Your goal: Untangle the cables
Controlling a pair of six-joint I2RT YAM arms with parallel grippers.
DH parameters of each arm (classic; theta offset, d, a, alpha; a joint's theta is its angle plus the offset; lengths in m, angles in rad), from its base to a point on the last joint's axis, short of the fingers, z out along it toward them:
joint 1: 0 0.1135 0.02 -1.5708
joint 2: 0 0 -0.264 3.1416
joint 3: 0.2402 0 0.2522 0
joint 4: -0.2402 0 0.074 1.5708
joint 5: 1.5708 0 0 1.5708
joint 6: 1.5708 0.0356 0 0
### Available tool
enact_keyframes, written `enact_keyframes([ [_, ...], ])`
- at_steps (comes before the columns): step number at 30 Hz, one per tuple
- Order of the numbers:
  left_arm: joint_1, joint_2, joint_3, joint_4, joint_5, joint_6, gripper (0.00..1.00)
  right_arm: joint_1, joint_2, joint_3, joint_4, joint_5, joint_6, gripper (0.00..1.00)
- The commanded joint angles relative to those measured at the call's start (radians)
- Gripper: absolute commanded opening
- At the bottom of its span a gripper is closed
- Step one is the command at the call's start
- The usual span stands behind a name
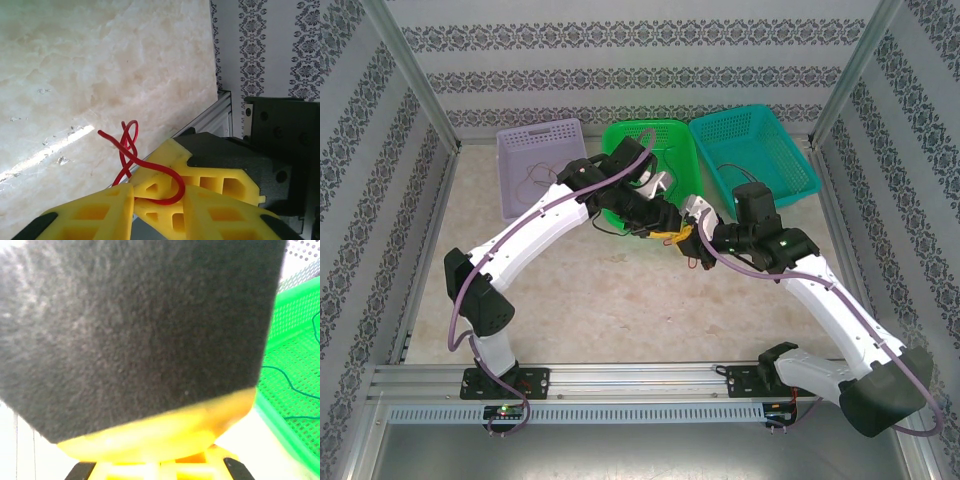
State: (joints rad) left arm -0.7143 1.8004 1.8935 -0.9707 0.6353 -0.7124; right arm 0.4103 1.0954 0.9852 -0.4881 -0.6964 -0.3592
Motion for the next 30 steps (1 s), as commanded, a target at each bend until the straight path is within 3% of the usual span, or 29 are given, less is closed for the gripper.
enact_keyframes([
  [1, -0.011, 0.038, 0.002, -0.01, -0.058, 0.018, 0.21, 0.012, -0.035, 0.009, 0.062, -0.055, 0.017, 0.0],
  [5, -0.011, 0.034, 0.007, -0.03, -0.106, 0.019, 0.02, 0.004, -0.045, 0.005, 0.05, -0.05, 0.013, 0.0],
  [13, 0.001, 0.01, 0.025, -0.09, -0.204, 0.023, 0.0, -0.004, -0.072, -0.006, -0.001, -0.052, -0.027, 0.0],
  [21, 0.004, -0.004, 0.035, -0.027, -0.161, -0.064, 0.35, 0.054, -0.063, -0.002, -0.064, 0.028, -0.113, 0.0],
  [30, -0.016, 0.024, 0.038, -0.075, -0.078, -0.026, 0.39, 0.055, -0.04, -0.001, -0.042, 0.043, -0.103, 0.0],
])
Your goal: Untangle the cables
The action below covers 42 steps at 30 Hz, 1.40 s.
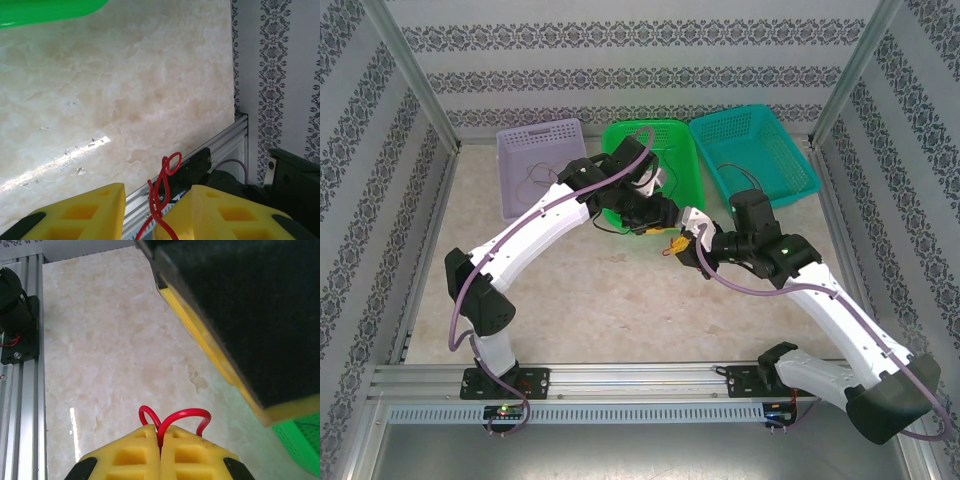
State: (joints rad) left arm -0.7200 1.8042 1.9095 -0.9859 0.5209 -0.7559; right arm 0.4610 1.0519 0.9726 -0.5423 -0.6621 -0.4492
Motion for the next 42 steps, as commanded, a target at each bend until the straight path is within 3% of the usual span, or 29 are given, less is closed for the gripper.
enact_keyframes([
  [1, -0.015, 0.027, 0.025, -0.076, 0.044, 0.024, 0.39, 0.002, 0.007, 0.011, 0.017, 0.013, -0.007, 0.0],
  [9, -0.039, 0.041, 0.008, -0.095, 0.049, 0.028, 0.36, -0.025, 0.021, 0.009, 0.05, -0.006, 0.025, 0.0],
  [13, -0.039, 0.057, 0.012, -0.088, 0.046, 0.028, 0.28, -0.025, 0.017, 0.006, 0.057, -0.009, 0.036, 0.0],
  [22, -0.049, 0.066, 0.001, -0.058, 0.063, 0.009, 0.28, -0.034, 0.013, -0.005, 0.075, -0.001, 0.068, 0.0],
  [28, -0.058, 0.065, -0.005, -0.053, 0.061, -0.005, 0.14, -0.044, 0.021, -0.006, 0.086, 0.013, 0.09, 0.0],
  [32, -0.059, 0.053, -0.015, -0.053, 0.051, -0.01, 0.11, -0.051, 0.023, -0.009, 0.095, 0.009, 0.107, 0.0],
  [35, -0.059, 0.042, -0.02, -0.06, 0.031, -0.012, 0.0, -0.054, 0.026, -0.011, 0.095, -0.002, 0.113, 0.0],
  [39, -0.058, 0.014, -0.023, -0.065, -0.032, -0.002, 0.0, -0.062, 0.029, -0.003, 0.071, -0.058, 0.131, 0.0],
  [40, -0.058, 0.007, -0.021, -0.064, -0.046, 0.004, 0.0, -0.066, 0.029, 0.002, 0.057, -0.083, 0.133, 0.02],
  [42, -0.058, 0.003, -0.011, -0.068, -0.062, 0.022, 0.0, -0.076, 0.024, 0.01, 0.025, -0.111, 0.138, 0.15],
])
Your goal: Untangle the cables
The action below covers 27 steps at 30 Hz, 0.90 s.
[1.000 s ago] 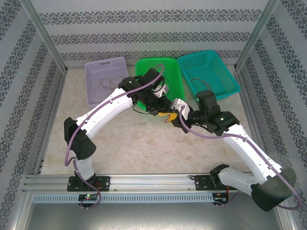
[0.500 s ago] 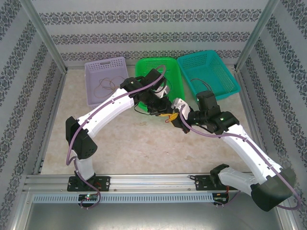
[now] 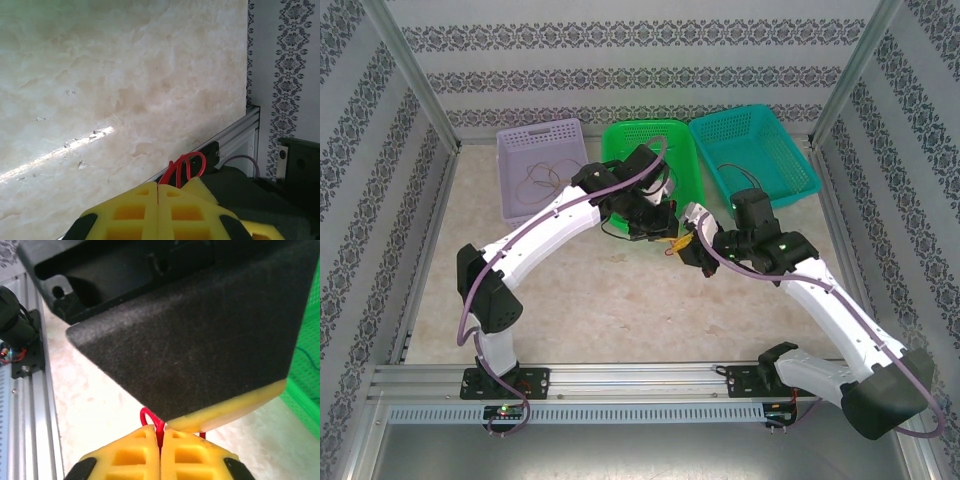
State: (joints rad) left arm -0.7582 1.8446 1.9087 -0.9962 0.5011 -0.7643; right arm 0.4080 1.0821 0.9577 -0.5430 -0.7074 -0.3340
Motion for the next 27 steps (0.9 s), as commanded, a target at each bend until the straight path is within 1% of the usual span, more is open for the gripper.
enact_keyframes([
  [1, -0.02, -0.035, -0.002, -0.067, -0.052, 0.041, 0.0, -0.035, -0.012, 0.024, 0.016, -0.082, 0.034, 0.2],
  [2, -0.02, -0.031, 0.007, -0.083, -0.061, 0.055, 0.0, -0.047, -0.02, 0.022, 0.01, -0.099, 0.047, 0.24],
  [5, -0.02, -0.02, 0.03, -0.117, -0.078, 0.08, 0.0, -0.06, -0.052, 0.012, 0.005, -0.098, 0.081, 0.32],
  [10, -0.02, -0.013, 0.043, -0.134, -0.088, 0.097, 0.0, -0.1, -0.096, 0.009, 0.002, -0.061, 0.165, 0.4],
  [12, -0.02, -0.012, 0.046, -0.136, -0.09, 0.102, 0.0, -0.114, -0.121, 0.003, -0.001, -0.059, 0.187, 0.42],
  [16, -0.02, -0.01, 0.054, -0.135, -0.083, 0.106, 0.0, -0.113, -0.146, -0.021, -0.033, -0.035, 0.184, 0.43],
  [19, -0.02, -0.007, 0.055, -0.135, -0.079, 0.109, 0.0, -0.108, -0.136, -0.03, -0.022, -0.058, 0.201, 0.46],
  [22, -0.02, -0.005, 0.056, -0.13, -0.07, 0.109, 0.0, -0.081, -0.107, -0.023, -0.015, -0.047, 0.207, 0.48],
  [24, -0.02, -0.001, 0.061, -0.129, -0.065, 0.111, 0.0, -0.066, -0.078, -0.016, -0.012, -0.044, 0.207, 0.46],
  [27, -0.02, 0.003, 0.068, -0.127, -0.059, 0.111, 0.0, -0.041, -0.041, 0.0, -0.009, -0.035, 0.207, 0.41],
])
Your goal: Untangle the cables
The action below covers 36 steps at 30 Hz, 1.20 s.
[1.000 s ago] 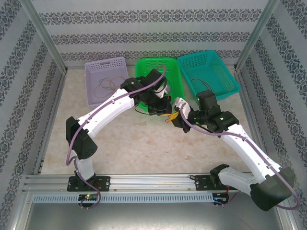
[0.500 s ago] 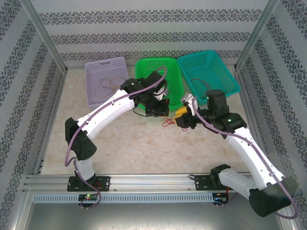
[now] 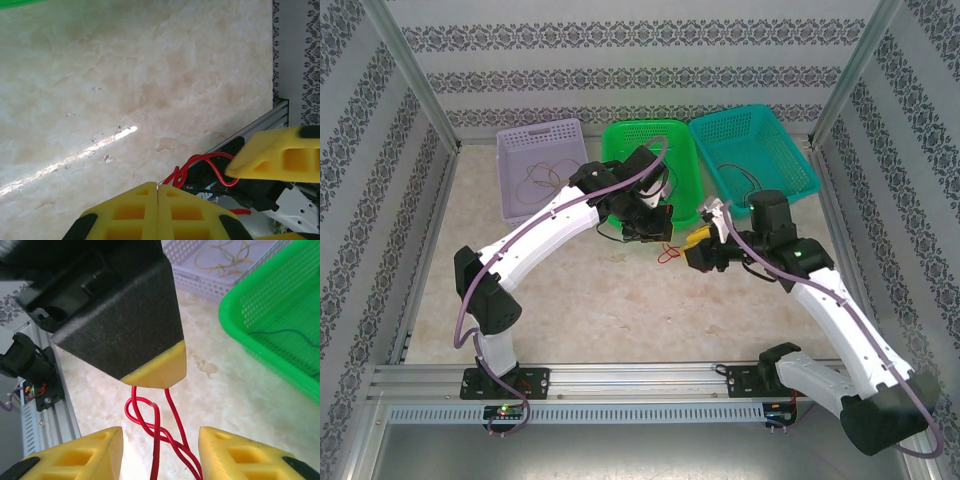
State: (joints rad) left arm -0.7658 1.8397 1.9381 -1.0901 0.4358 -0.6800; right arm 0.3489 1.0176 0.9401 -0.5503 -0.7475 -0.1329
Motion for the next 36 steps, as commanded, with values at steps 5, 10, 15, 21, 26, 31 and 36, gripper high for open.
enact_keyframes([
  [5, -0.012, 0.009, 0.041, -0.031, 0.009, 0.028, 0.0, 0.036, 0.051, 0.025, 0.006, 0.028, 0.012, 0.23],
  [10, -0.012, 0.007, 0.039, -0.027, 0.016, 0.033, 0.0, 0.034, 0.049, 0.024, 0.027, 0.035, 0.029, 0.03],
  [15, -0.013, -0.001, 0.034, -0.021, -0.007, 0.039, 0.0, 0.033, 0.06, 0.031, 0.003, 0.014, 0.033, 0.0],
  [21, -0.012, -0.027, 0.035, 0.003, -0.063, 0.036, 0.0, 0.035, 0.04, 0.007, -0.036, -0.007, 0.063, 0.0],
  [26, -0.01, -0.077, 0.004, 0.062, -0.116, 0.023, 0.0, 0.035, 0.007, -0.058, -0.025, -0.022, 0.123, 0.0],
  [31, -0.006, -0.138, -0.053, 0.151, -0.116, 0.017, 0.0, 0.017, -0.011, -0.121, 0.016, -0.018, 0.2, 0.0],
  [36, 0.005, -0.189, -0.115, 0.217, -0.079, 0.02, 0.0, -0.018, 0.011, -0.139, 0.054, -0.046, 0.262, 0.0],
])
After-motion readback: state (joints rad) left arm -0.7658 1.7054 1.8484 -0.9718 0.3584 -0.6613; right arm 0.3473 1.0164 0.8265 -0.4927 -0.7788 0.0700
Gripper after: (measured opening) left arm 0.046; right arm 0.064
